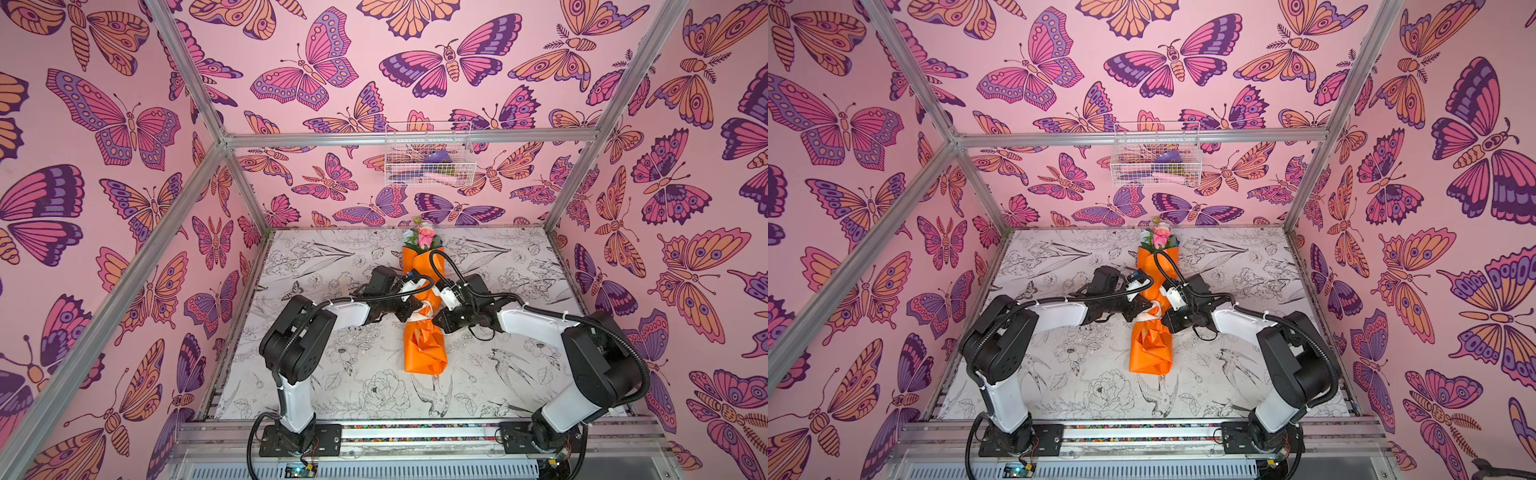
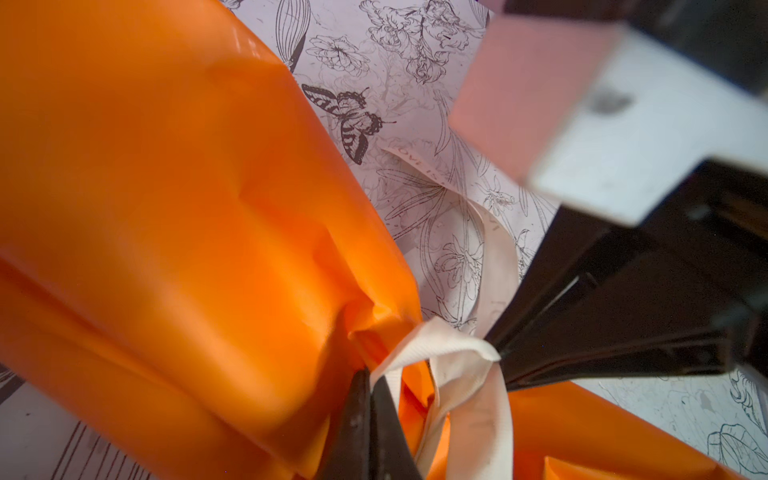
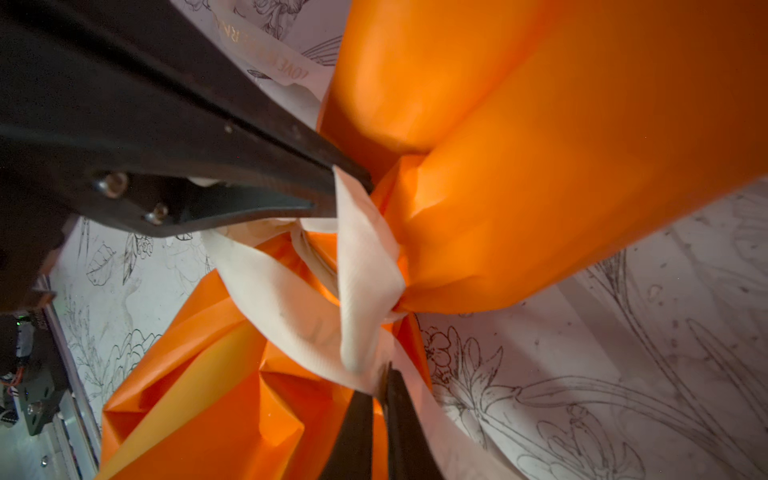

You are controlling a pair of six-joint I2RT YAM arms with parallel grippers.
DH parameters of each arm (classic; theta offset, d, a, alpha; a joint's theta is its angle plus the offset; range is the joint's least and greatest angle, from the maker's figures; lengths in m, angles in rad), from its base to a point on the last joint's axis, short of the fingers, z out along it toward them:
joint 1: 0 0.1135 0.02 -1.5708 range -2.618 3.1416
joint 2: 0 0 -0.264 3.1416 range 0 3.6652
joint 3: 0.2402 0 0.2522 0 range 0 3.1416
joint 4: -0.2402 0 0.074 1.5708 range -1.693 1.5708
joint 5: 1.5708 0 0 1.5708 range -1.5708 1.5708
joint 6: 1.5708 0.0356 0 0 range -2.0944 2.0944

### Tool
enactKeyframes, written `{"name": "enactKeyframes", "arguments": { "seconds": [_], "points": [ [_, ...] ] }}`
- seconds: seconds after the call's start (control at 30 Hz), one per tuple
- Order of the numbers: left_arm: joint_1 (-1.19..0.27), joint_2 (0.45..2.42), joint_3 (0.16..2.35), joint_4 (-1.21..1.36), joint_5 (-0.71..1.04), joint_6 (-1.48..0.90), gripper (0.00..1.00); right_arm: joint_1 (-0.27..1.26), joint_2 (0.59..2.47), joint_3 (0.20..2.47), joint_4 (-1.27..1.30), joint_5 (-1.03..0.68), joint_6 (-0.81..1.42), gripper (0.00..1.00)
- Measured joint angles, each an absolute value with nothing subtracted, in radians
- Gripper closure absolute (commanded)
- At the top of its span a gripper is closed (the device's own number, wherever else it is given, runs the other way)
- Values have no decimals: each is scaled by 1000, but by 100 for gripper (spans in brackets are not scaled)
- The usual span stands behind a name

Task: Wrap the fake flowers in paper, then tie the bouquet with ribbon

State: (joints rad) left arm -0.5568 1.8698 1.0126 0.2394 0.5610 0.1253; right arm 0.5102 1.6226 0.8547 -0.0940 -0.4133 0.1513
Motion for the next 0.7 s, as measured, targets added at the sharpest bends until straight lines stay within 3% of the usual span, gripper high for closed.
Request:
{"name": "enactKeyframes", "arguments": {
  "seconds": [0.33,0.7],
  "points": [
    [-557,1839,951,303,552,84,100,523,1509,804,-62,-442,274,100],
    [-564,1792,921,344,510,46,100,602,1483,803,-7,-339,475,100]
  ]
}}
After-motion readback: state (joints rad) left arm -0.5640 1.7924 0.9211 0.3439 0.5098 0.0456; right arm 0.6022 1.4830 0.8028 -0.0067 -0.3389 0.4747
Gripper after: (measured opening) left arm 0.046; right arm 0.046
